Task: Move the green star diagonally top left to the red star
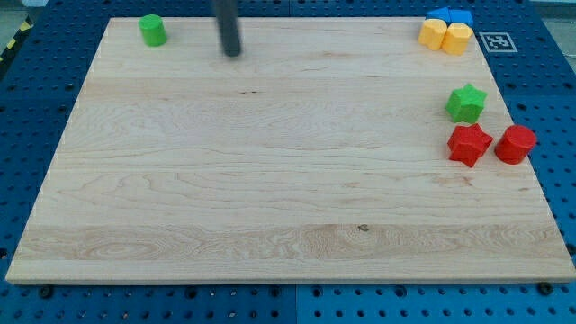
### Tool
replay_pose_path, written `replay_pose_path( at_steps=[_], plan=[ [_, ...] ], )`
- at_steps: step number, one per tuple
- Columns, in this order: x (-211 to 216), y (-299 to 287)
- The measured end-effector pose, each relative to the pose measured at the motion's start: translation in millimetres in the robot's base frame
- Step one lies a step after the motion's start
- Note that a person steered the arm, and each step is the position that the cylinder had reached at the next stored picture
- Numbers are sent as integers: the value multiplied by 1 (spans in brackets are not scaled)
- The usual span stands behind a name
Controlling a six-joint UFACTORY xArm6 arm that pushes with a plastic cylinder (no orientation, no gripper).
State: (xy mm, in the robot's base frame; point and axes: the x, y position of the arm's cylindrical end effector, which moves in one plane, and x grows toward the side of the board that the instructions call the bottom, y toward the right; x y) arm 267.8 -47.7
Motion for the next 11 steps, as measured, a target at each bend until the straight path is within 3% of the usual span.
replay_pose_path(
  at_steps=[1, 2, 3, 4, 5, 6, 8, 9, 10, 11],
  plan=[
    [-7, 108],
    [31, 214],
    [78, 291],
    [95, 367],
    [123, 393],
    [138, 348],
    [137, 170],
    [134, 185],
    [127, 235],
    [99, 212]
  ],
)
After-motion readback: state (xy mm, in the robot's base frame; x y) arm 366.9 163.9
